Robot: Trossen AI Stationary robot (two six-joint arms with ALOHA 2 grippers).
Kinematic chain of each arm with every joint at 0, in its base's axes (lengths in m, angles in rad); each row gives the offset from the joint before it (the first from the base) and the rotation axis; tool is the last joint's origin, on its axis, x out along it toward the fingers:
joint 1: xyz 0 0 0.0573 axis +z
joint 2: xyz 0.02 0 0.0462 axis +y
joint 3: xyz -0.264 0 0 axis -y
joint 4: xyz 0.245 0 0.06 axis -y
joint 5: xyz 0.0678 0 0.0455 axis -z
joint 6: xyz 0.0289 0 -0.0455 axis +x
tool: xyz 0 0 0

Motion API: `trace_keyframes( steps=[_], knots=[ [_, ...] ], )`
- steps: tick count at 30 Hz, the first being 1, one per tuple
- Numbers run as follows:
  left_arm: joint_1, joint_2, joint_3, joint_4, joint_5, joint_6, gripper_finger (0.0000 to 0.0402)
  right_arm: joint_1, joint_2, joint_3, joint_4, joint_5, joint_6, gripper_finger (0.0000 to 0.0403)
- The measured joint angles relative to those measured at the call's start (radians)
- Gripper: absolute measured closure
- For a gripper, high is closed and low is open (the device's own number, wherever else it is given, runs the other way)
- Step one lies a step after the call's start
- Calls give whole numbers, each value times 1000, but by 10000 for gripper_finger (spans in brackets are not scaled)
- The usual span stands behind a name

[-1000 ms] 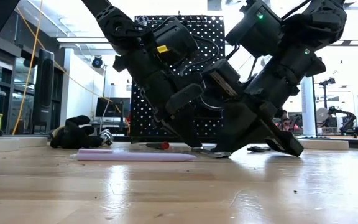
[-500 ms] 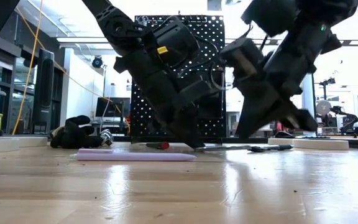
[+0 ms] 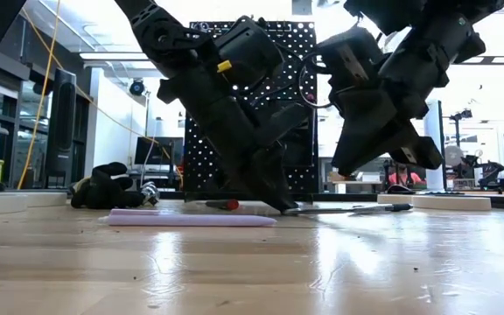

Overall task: Hang tools onto peg board
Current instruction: Hang the wrench onto the peg board

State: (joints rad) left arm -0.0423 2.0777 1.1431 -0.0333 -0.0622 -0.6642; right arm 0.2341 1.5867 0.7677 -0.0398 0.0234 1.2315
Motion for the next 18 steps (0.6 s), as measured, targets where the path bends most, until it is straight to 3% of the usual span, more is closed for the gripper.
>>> trace_keyframes(
  steps=[9, 13, 18],
  knots=[
    [7, 5, -3, 40, -45, -341, 401, 30, 0, 2, -107, -3, -120, 240],
    [8, 6, -4, 61, -62, -468, 401, 23, 0, 15, -202, 16, -211, 230],
    [8, 7, -4, 68, -67, -521, 402, 0, -1, 140, -440, 121, -478, 235]
  ],
)
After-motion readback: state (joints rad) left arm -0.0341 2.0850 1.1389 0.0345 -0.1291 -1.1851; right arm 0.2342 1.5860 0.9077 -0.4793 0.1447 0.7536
